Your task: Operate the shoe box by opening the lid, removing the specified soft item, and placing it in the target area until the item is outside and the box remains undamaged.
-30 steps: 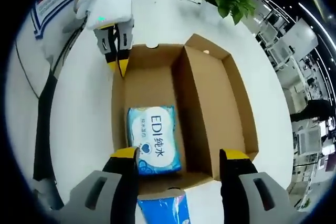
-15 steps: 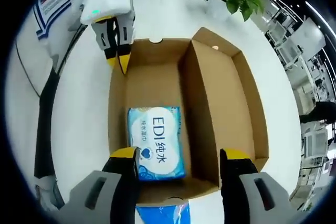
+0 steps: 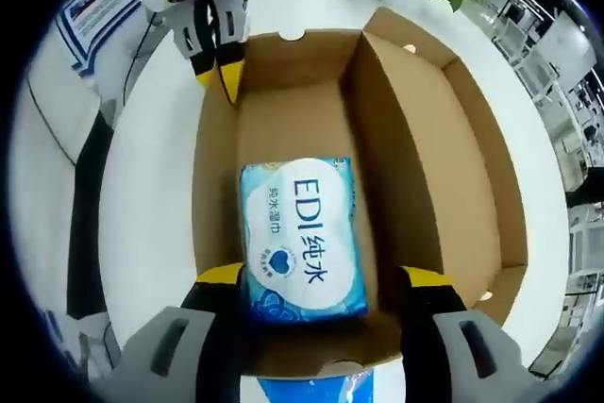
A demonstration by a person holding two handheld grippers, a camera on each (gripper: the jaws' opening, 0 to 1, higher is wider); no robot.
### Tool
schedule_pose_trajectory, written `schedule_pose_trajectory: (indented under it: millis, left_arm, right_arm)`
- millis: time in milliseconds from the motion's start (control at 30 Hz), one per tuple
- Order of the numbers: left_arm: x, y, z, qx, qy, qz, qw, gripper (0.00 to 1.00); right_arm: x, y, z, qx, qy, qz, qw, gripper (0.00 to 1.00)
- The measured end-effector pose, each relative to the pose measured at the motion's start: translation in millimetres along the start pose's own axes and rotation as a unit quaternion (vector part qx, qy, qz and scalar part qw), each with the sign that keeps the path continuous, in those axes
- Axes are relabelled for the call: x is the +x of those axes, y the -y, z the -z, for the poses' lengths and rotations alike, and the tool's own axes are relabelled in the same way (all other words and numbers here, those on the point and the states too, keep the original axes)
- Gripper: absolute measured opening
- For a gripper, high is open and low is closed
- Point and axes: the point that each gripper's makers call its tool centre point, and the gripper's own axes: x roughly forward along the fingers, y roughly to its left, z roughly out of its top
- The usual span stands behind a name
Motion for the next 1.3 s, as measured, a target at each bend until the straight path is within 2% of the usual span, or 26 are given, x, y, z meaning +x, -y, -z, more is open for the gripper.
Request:
schedule_pose_trajectory:
  millis: [33,167,367,400,567,733,867,1033,1067,1300]
  left_arm:
    - [0.0,0.0,-0.1,0.0,0.0,0.0,1.0,0.0]
    - [0.7,0.3,0.3,-0.001,-0.001,-0.001,1.0,0.0]
    - [0.3,0.9,-0.1,-0.004,-0.002,-0.001,1.0,0.0]
    - [0.4,1.0,0.1,-0.003,-0.002,-0.001,1.0,0.0]
    - [0.5,0.6,-0.4,-0.001,-0.001,-0.002,1.0,0.0]
    - [0.7,0.2,-0.6,-0.001,-0.001,0.003,1.0,0.0]
    - [0.4,0.6,-0.8,0.002,0.0,0.004,1.0,0.0]
    - [0.7,0.6,-1.4,0.001,-0.001,0.003,1.0,0.0]
    - [1.1,0.4,-1.2,0.001,-0.001,0.002,1.0,0.0]
    - [1.2,0.8,-1.3,-0.001,0.0,0.002,1.0,0.0]
  right_arm:
    - [1.4,-1.5,4.0,0.014,-0.004,-0.007,0.9999,0.65]
    - [8.1,-2.9,15.8,0.019,-0.019,-0.01,0.9996,0.61]
    - [19.7,-14.9,26.2,0.004,-0.04,-0.022,0.9989,0.59]
    - [21.2,-14.0,27.1,0.002,-0.038,-0.015,0.9992,0.59]
    - [24.9,-13.7,24.9,0.001,-0.024,-0.009,0.9997,0.57]
    - [26.3,-12.6,22.3,-0.003,-0.034,-0.014,0.9993,0.55]
    - [28.5,-12.0,8.2,0.008,-0.002,-0.027,0.9996,0.54]
    - [34.0,-8.3,-6.4,-0.018,-0.002,-0.026,0.9995,0.54]
    - [34.3,-7.2,-7.3,-0.029,0.002,-0.026,0.9992,0.54]
    - [34.5,-6.9,-6.9,-0.023,0.002,-0.028,0.9993,0.54]
